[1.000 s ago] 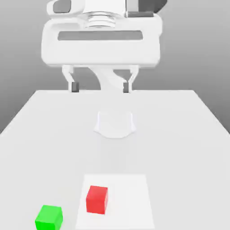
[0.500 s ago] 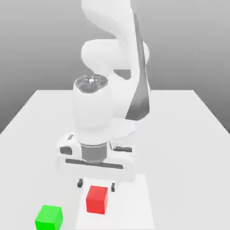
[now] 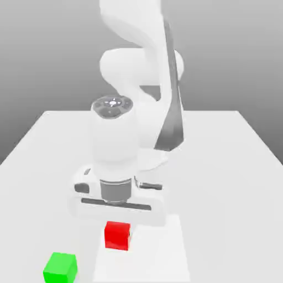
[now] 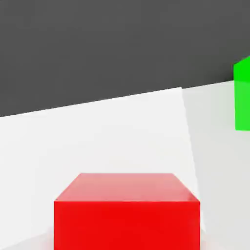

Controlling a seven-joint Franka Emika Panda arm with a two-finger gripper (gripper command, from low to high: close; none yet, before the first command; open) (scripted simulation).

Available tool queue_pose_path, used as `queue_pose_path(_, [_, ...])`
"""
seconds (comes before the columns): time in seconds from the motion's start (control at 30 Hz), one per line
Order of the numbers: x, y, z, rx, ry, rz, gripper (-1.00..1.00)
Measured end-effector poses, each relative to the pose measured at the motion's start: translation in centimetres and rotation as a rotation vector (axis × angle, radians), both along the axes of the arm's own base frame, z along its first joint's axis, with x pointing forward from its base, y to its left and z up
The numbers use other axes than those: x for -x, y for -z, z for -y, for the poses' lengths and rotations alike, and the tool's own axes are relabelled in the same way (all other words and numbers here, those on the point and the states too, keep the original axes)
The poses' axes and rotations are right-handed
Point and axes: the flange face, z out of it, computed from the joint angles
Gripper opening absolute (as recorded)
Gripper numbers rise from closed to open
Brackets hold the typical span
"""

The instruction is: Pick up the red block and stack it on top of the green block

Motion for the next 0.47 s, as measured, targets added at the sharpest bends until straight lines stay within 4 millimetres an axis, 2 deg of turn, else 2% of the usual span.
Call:
queue_pose_path(0.17, [-3.6, -2.7, 7.7, -0.001, 0.317, 0.0, -1.0])
queue_pose_path(0.2, [-4.0, -2.7, 9.0, -0.001, 0.365, 0.0, -1.0])
queue_pose_path(0.27, [-4.4, -0.8, 10.0, -0.001, 0.4, 0.001, -1.0])
queue_pose_path(0.33, [-4.4, 1.9, 10.2, 0.0, 0.41, 0.0, -1.0])
queue_pose_path(0.37, [-4.4, 2.7, 10.3, 0.0, 0.411, 0.0, 1.0])
queue_pose_path(0.47, [-4.4, 2.7, 10.3, 0.0, 0.411, 0.0, 1.0])
